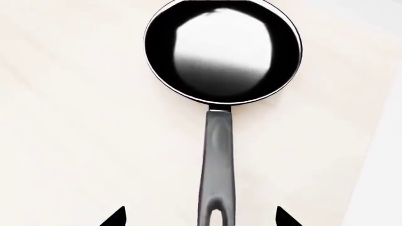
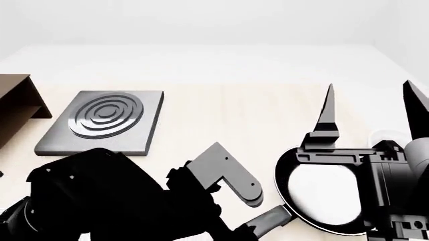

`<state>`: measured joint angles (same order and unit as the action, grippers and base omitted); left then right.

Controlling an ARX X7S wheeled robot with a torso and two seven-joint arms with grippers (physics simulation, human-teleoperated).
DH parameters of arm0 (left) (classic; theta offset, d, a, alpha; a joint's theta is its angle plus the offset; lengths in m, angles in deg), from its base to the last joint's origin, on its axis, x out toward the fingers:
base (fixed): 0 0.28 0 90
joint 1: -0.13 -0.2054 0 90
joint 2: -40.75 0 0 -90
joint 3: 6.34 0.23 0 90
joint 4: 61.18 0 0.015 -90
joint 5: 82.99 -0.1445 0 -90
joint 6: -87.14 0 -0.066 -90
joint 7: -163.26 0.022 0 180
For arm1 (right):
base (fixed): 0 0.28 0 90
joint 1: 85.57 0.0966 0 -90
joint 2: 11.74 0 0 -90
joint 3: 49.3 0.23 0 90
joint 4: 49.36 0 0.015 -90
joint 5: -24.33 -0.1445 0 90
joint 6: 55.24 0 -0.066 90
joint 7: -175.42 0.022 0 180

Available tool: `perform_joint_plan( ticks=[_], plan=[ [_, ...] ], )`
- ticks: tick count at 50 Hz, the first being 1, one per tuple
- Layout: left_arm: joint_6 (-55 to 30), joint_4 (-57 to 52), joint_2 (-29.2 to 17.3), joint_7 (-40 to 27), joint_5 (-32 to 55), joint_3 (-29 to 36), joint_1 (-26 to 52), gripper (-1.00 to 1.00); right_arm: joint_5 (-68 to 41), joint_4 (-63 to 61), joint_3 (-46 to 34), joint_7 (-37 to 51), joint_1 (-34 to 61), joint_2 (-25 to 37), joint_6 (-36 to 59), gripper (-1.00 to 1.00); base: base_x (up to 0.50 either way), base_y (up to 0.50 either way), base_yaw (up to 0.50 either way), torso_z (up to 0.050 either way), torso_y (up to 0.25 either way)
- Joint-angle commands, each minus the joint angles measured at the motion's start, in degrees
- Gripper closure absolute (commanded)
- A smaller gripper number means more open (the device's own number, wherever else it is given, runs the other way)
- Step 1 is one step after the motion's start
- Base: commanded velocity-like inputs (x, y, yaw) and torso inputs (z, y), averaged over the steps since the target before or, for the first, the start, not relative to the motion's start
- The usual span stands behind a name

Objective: Put the frying pan on top of the cabinet.

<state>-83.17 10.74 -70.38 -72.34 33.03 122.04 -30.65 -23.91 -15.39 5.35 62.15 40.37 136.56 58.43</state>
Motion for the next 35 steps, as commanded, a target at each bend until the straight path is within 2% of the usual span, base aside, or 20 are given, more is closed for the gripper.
perform_joint_plan(
  ticks=[1, 9, 19, 35],
  plan=[
    [-1.67, 2.89, 1.41, 4.99, -6.14, 0.3, -0.49, -1.0, 0.51, 0.3, -0.45, -0.17, -0.27, -0.15, -0.51, -1.0, 0.0, 0.0, 0.0, 0.0, 0.0],
    [-2.03, 4.73, 2.55, 9.53, -11.65, 0.71, -0.86, -1.0, 0.89, 0.59, -0.81, -0.45, -0.57, -0.34, -0.91, -1.0, 0.0, 0.0, 0.0, 0.0, 0.0],
    [-1.38, 7.95, 5.24, 18.3, -21.19, 2.63, 0.06, -1.0, 1.27, 0.77, -1.28, -0.81, -0.53, -0.68, -1.11, -1.0, 0.0, 0.0, 0.0, 0.0, 0.0],
    [0.34, 9.62, 7.61, 22.36, -25.43, 6.27, 0.61, -1.0, 1.25, 0.73, -1.31, -0.84, -0.72, -0.22, -1.7, -1.0, 0.0, 0.0, 0.0, 0.0, 0.0]
  ],
)
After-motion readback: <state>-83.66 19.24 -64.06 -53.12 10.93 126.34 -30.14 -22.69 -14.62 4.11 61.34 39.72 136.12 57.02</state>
